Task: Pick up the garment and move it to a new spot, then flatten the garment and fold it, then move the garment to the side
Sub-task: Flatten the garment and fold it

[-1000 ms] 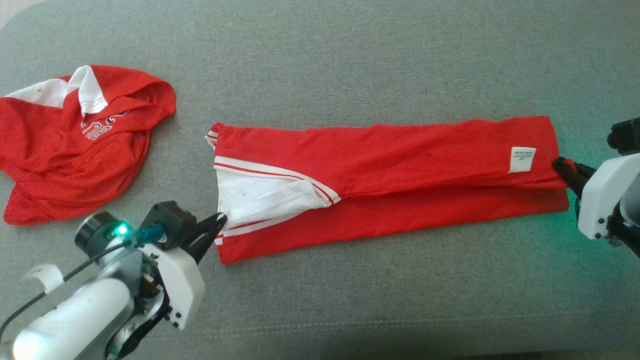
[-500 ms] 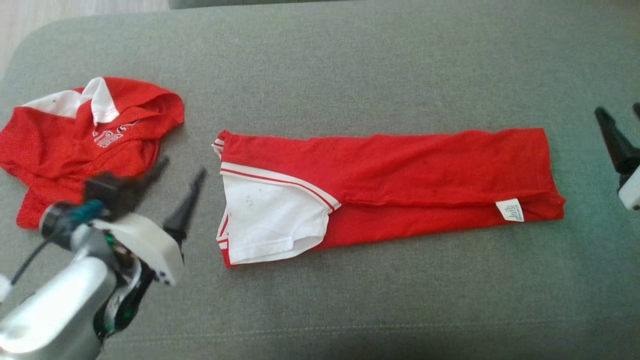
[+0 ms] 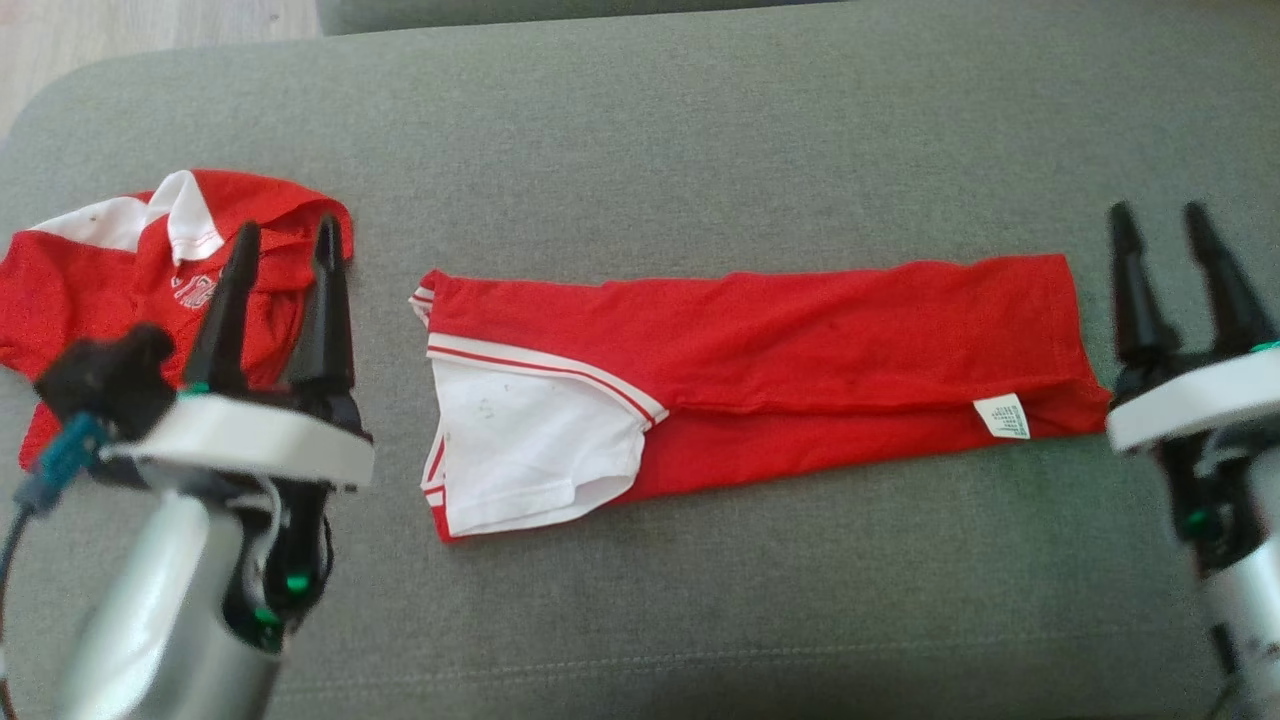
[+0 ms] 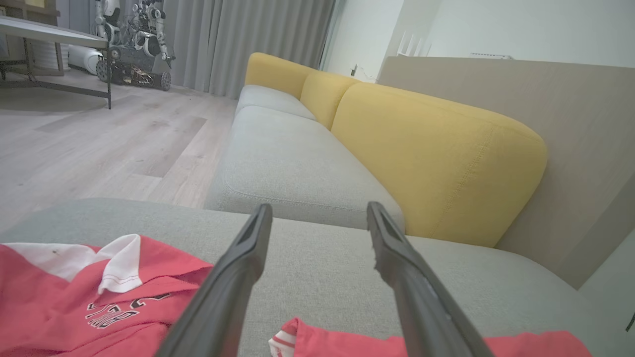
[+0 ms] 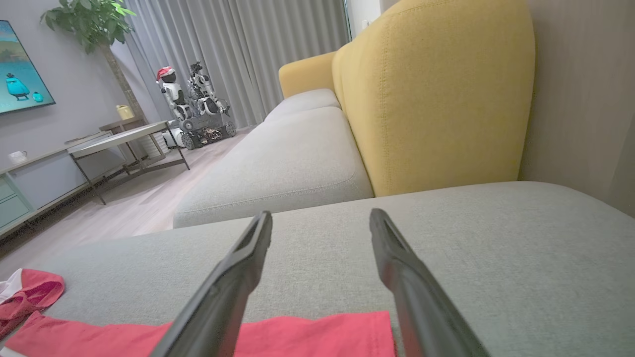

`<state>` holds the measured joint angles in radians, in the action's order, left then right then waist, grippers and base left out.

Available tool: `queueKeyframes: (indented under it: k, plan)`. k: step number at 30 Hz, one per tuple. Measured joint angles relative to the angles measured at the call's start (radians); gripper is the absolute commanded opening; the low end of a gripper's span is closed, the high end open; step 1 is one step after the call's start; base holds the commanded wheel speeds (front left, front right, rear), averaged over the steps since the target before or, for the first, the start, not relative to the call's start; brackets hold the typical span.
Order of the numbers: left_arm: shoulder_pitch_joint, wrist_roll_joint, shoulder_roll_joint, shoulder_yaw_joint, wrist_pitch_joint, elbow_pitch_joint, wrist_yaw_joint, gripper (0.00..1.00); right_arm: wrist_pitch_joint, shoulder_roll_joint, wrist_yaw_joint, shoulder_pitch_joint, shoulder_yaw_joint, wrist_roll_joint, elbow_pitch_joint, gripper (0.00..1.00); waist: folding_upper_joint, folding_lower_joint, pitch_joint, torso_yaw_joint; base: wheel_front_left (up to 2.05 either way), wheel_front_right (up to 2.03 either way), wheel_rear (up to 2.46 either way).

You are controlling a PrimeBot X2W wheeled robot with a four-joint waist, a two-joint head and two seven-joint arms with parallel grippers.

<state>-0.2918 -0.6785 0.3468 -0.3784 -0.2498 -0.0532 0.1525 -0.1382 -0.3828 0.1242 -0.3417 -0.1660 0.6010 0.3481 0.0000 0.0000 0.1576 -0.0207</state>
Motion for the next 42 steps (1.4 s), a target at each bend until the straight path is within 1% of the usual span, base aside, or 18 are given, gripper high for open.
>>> queueKeyframes:
  k: [4, 6, 9, 11, 14, 15, 18, 21, 28, 32, 36, 39, 40, 41, 42]
  plan:
    - [0.071, 0.089, -0.099, 0.095, 0.000, -0.007, -0.088, 1.00, -0.029, 0.068, 0.000, 0.047, 0.019, -0.060, -0.032, 1.00, 0.0000, 0.0000, 0.006, -0.005, 0.00, 0.00, 0.00]
    - [0.093, 0.137, -0.143, 0.137, 0.000, -0.014, -0.125, 1.00, -0.033, 0.096, 0.000, 0.061, 0.030, -0.076, -0.035, 1.00, 0.0000, 0.0000, 0.010, -0.006, 0.00, 0.00, 0.00]
    - [0.109, 0.176, -0.205, 0.204, 0.000, -0.030, -0.177, 1.00, -0.038, 0.127, 0.000, 0.072, 0.050, -0.107, -0.029, 1.00, 0.0000, 0.0000, 0.016, -0.008, 0.00, 0.00, 0.00]
    - [0.110, 0.206, -0.234, 0.237, 0.000, -0.042, -0.207, 1.00, -0.036, 0.143, 0.000, 0.071, 0.076, -0.125, -0.012, 1.00, 0.0000, 0.0000, 0.019, -0.007, 0.00, 0.00, 0.00]
    - [0.110, 0.246, -0.256, 0.260, 0.000, -0.058, -0.240, 1.00, 0.002, 0.168, 0.000, 0.066, 0.140, -0.152, 0.048, 1.00, 0.0000, 0.0000, 0.024, -0.005, 0.00, 0.00, 0.00]
    - [0.110, 0.246, -0.256, 0.260, 0.000, -0.058, -0.240, 1.00, 0.002, 0.168, 0.000, 0.066, 0.140, -0.152, 0.048, 1.00, 0.0000, 0.0000, 0.024, -0.005, 0.00, 0.00, 0.00]
    - [0.108, 0.272, -0.271, 0.268, 0.000, -0.073, -0.259, 1.00, 0.061, 0.193, 0.000, 0.060, 0.191, -0.171, 0.118, 1.00, 0.0000, 0.0000, 0.032, 0.000, 0.00, 0.00, 0.00]
    - [0.105, 0.285, -0.283, 0.271, 0.000, -0.083, -0.269, 1.00, 0.121, 0.211, 0.000, 0.033, 0.232, -0.190, 0.192, 1.00, 0.0000, 0.0000, 0.042, 0.007, 0.00, 0.00, 0.00]
    - [0.101, 0.300, -0.292, 0.268, 0.000, -0.118, -0.276, 1.00, 0.191, 0.210, 0.000, -0.050, 0.293, -0.270, 0.319, 1.00, 0.0000, 0.0000, 0.069, 0.027, 0.00, 0.00, 0.00]
    - [0.097, 0.309, -0.294, 0.271, 0.000, -0.126, -0.277, 1.00, 0.210, 0.208, 0.000, -0.083, 0.307, -0.296, 0.374, 1.00, 0.0000, 0.0001, 0.085, 0.037, 0.00, 0.00, 0.00]
    - [0.085, 0.309, -0.295, 0.271, 0.000, -0.126, -0.277, 1.00, 0.238, 0.206, 0.000, -0.111, 0.299, -0.295, 0.410, 1.00, 0.0000, 0.0001, 0.093, 0.045, 0.00, 0.00, 0.00]
    - [0.072, 0.309, -0.295, 0.270, 0.000, -0.125, -0.277, 1.00, 0.263, 0.192, 0.000, -0.130, 0.285, -0.275, 0.423, 1.00, 0.0000, 0.0001, 0.098, 0.050, 0.00, 0.00, 0.00]
    - [0.070, 0.309, -0.295, 0.270, 0.000, -0.125, -0.277, 1.00, 0.274, 0.184, 0.000, -0.136, 0.273, -0.265, 0.427, 0.58, 0.0000, 0.0001, 0.099, 0.051, 0.00, 0.00, 0.00]
    - [0.069, 0.309, -0.295, 0.270, 0.000, -0.125, -0.277, 1.00, 0.283, 0.179, 0.000, -0.141, 0.263, -0.254, 0.428, 0.07, 0.0000, 0.0001, 0.099, 0.051, 0.00, 0.00, 0.00]
    - [0.069, 0.309, -0.295, 0.270, 0.000, -0.124, -0.277, 1.00, 0.290, 0.175, 0.000, -0.144, 0.251, -0.244, 0.427, 0.00, 0.0000, 0.0001, 0.099, 0.051, 0.00, 0.00, 0.00]
